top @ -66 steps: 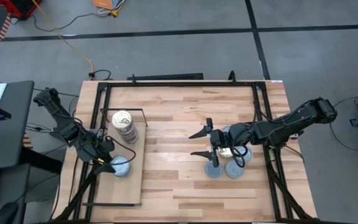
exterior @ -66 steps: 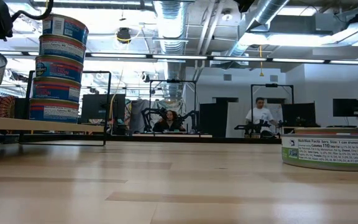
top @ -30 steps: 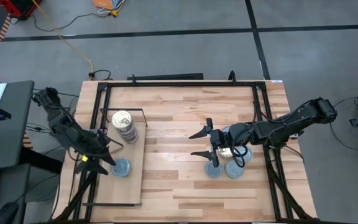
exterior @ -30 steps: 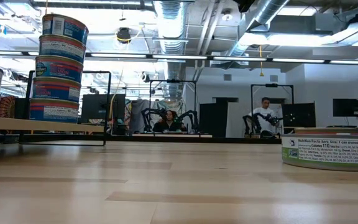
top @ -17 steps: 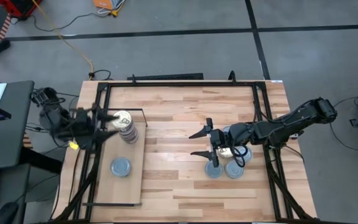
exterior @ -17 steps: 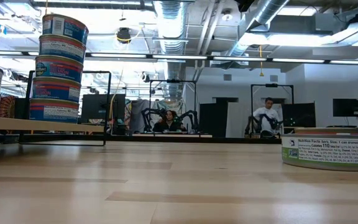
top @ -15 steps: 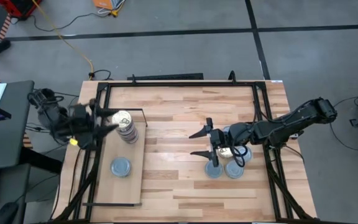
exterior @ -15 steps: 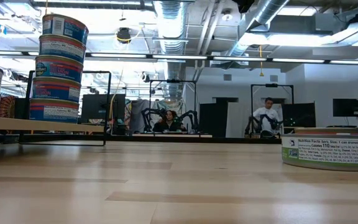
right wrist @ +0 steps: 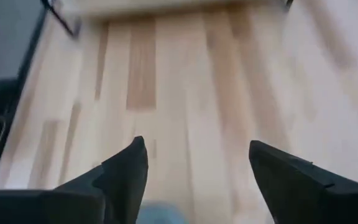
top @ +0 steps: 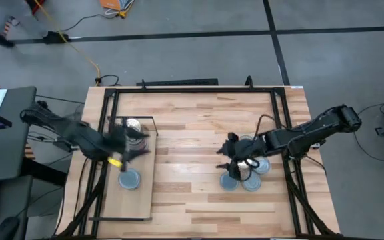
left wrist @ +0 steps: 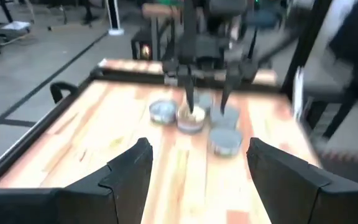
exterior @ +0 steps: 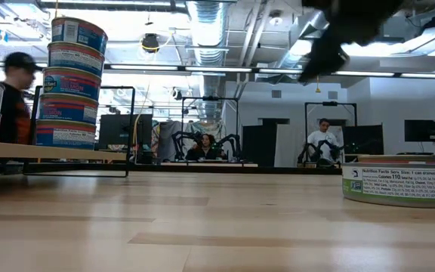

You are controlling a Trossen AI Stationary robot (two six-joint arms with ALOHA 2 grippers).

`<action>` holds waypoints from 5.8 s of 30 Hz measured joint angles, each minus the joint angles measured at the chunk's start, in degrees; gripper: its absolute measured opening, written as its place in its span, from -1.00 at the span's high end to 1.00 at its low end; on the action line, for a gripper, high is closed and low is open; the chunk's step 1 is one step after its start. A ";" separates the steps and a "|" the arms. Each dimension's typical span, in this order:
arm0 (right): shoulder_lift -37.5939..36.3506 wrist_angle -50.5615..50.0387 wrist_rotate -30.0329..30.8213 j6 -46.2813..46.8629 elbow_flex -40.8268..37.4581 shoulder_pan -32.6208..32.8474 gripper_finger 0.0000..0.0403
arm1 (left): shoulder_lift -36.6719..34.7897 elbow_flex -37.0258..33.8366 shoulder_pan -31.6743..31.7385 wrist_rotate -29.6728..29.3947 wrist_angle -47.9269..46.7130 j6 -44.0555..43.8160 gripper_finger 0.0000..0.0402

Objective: Stack canned seafood by type on shelf
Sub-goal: Stack the green and white tuna can on the green and white tuna can on the shelf

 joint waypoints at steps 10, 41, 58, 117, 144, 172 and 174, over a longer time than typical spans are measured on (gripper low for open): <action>12.23 -23.67 -0.01 10.77 6.75 9.03 -0.44 | 20.21 6.84 -0.25 -2.21 2.32 2.69 -0.25; 37.61 -18.13 4.44 -2.01 33.67 4.71 -0.44 | 36.46 17.49 -19.57 -15.69 4.04 1.54 -0.25; 33.08 -21.10 -13.61 3.84 24.17 2.60 -0.38 | 36.48 17.44 -20.20 -10.59 3.85 0.45 -0.25; 31.90 -24.81 -12.80 9.59 24.17 0.34 0.54 | 36.48 17.38 -20.22 -11.01 -0.71 -1.79 -0.25; 30.47 -21.73 -7.55 11.83 18.90 1.00 0.54 | 36.47 17.38 -20.22 -10.64 -1.16 -2.52 -0.25; 28.69 -16.90 -7.48 15.94 15.46 3.27 0.54 | 36.46 17.38 -20.22 -10.80 -1.60 -2.89 -0.25; 28.61 -16.83 -7.48 16.12 14.80 3.19 0.55 | 36.47 17.38 -20.21 -10.80 -1.61 -2.93 -0.25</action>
